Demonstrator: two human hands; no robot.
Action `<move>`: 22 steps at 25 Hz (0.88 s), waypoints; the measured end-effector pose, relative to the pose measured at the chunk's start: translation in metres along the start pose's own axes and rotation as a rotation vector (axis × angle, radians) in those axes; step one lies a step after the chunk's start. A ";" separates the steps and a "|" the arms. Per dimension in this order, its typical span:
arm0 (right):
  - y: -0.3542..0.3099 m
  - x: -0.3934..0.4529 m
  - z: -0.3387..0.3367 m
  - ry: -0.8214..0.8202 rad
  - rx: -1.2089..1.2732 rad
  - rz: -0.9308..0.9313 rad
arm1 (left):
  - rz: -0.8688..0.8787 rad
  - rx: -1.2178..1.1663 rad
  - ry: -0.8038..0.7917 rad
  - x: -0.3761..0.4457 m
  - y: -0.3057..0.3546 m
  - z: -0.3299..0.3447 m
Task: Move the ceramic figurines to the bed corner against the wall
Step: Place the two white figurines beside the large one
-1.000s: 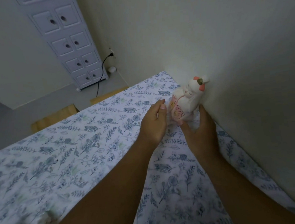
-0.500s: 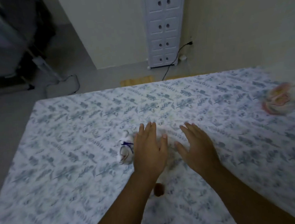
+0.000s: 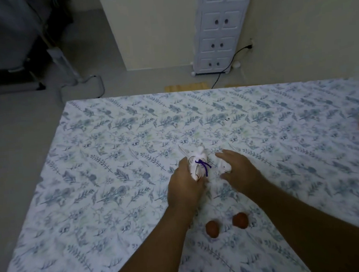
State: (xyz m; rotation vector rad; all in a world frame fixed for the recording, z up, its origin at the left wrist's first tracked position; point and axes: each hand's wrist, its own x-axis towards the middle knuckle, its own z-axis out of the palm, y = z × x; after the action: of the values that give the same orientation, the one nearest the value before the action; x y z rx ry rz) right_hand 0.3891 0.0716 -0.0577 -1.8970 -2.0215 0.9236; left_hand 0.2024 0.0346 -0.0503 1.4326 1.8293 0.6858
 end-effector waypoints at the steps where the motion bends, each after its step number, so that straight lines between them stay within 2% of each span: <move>1: 0.001 -0.005 -0.002 0.042 0.019 0.011 | 0.015 -0.015 -0.007 -0.001 0.002 0.000; 5: 0.023 -0.042 -0.028 0.235 0.087 0.087 | 0.137 -0.063 -0.133 0.001 0.038 0.014; 9: 0.083 -0.078 -0.070 0.440 0.143 0.173 | 0.384 -0.043 -0.307 0.008 0.108 0.066; 15: 0.222 -0.115 -0.144 0.675 0.286 0.378 | 0.626 0.084 -0.413 0.007 0.210 0.207; 18: 0.291 -0.128 -0.173 0.743 0.358 0.500 | 0.663 0.068 -0.480 0.007 0.254 0.284; 22: 0.360 -0.132 -0.198 0.782 0.373 0.552 | 0.685 0.021 -0.506 0.012 0.297 0.364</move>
State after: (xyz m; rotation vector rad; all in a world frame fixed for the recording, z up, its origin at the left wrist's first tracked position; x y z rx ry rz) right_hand 0.8128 -0.0082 -0.0769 -2.1441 -0.8453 0.4685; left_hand 0.6657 0.1136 -0.0487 2.0429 0.9522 0.5441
